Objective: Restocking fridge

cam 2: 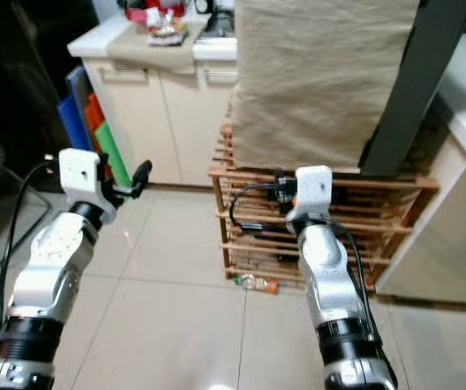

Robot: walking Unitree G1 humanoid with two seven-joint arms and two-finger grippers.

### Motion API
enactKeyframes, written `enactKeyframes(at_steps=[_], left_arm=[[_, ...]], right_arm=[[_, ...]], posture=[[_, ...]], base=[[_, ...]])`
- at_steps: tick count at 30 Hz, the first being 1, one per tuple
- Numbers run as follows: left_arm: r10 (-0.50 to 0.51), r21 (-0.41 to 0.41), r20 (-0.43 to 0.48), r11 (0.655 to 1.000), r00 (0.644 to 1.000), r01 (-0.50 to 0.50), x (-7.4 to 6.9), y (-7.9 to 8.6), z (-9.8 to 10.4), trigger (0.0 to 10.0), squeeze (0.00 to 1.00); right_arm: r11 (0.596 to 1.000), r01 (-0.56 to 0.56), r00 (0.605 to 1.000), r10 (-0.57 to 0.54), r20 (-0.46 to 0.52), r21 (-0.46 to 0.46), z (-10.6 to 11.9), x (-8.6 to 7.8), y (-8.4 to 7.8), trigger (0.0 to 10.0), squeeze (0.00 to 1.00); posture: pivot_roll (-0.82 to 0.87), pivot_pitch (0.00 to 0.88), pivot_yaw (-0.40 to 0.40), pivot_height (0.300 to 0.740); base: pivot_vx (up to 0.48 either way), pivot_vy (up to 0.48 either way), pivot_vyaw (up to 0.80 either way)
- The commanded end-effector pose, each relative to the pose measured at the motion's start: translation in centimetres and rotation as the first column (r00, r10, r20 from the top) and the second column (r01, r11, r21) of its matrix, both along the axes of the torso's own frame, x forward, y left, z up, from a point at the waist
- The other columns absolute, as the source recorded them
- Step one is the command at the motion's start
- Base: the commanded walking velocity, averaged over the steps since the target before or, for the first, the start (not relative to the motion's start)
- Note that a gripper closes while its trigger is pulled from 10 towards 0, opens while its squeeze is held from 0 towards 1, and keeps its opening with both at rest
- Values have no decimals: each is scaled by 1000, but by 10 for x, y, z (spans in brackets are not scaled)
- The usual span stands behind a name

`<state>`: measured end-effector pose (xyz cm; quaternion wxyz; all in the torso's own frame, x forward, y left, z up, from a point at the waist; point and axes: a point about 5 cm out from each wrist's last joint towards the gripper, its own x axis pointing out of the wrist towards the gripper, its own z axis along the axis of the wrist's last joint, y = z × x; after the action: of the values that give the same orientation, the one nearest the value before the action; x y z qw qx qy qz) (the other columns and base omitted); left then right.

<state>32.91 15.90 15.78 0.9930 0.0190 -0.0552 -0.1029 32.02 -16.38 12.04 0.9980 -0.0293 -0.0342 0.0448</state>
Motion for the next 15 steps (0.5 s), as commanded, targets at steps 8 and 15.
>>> enactKeyframes(at_steps=[8,15], left_arm=[[34,-35,-9,999,999,-35,-2,-1,-4,10000,0],[48,-41,-20,998,999,-49,-2,-5,-8,10000,0]], right_arm=[[999,-41,999,41,34,-12,2,-25,-5,10000,0],[998,-49,998,50,27,-27,2,-37,-8,10000,0]], posture=[[-171,0,116,740],[-200,0,128,740]], base=[[90,80,0],[371,303,0]])
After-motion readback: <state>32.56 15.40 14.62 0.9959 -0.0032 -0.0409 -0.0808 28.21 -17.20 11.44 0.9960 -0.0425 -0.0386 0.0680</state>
